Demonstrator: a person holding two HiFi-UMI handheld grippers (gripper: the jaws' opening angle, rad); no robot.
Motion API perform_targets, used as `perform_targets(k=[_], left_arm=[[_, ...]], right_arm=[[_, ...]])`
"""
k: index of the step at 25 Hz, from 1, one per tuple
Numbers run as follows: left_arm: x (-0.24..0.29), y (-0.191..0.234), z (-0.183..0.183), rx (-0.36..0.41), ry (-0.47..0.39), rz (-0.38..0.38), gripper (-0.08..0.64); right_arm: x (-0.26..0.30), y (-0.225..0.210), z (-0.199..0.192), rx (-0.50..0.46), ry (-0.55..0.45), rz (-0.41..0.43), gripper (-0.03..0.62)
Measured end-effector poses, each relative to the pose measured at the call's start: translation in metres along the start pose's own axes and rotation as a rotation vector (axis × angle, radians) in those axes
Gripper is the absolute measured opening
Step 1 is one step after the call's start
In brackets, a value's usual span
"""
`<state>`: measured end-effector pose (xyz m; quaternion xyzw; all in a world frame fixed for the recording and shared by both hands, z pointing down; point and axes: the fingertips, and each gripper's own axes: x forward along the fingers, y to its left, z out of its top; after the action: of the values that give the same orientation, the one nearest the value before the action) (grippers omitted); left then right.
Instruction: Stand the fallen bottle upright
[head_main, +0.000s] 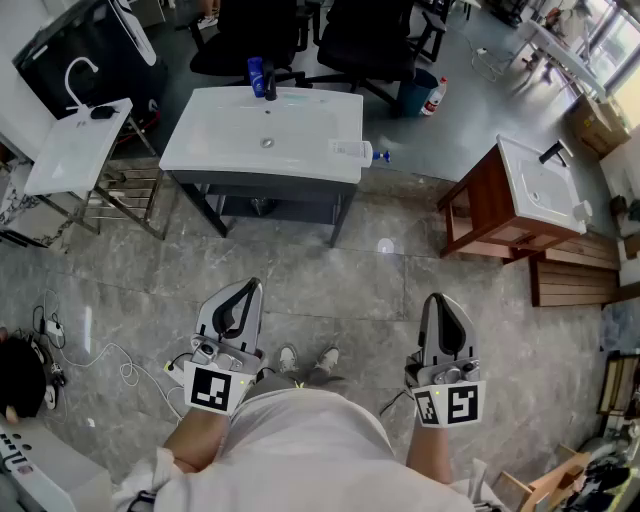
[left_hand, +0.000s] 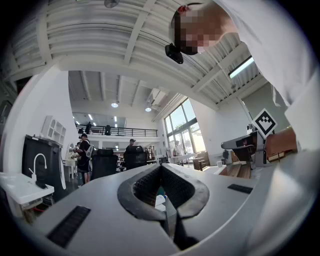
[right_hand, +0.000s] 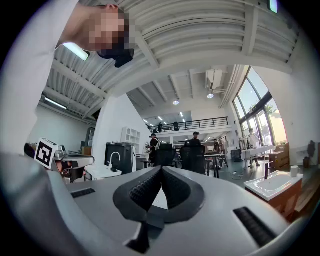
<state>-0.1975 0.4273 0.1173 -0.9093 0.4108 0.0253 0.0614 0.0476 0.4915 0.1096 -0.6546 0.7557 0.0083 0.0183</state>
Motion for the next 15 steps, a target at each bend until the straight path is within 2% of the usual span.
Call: perform_targets(k=[5, 11, 15], left_arm=[[0.0, -0.006, -0.004, -0.006, 0.007, -0.005, 0.015], [0.012, -0.025, -0.003, -0.003, 0.008, -0.008, 0.015], [0.019, -0.037, -0.001, 0.003, 0.001, 0.015, 0.015]], right_arm=[[-0.005, -0.002, -0.005, 0.002, 0.012, 0.003, 0.037], [-0.009, -0.027, -0.013, 0.077, 0.018, 0.009, 0.038], [-0.006, -0.04, -0.017, 0.079, 0.014, 0.044, 0.038]])
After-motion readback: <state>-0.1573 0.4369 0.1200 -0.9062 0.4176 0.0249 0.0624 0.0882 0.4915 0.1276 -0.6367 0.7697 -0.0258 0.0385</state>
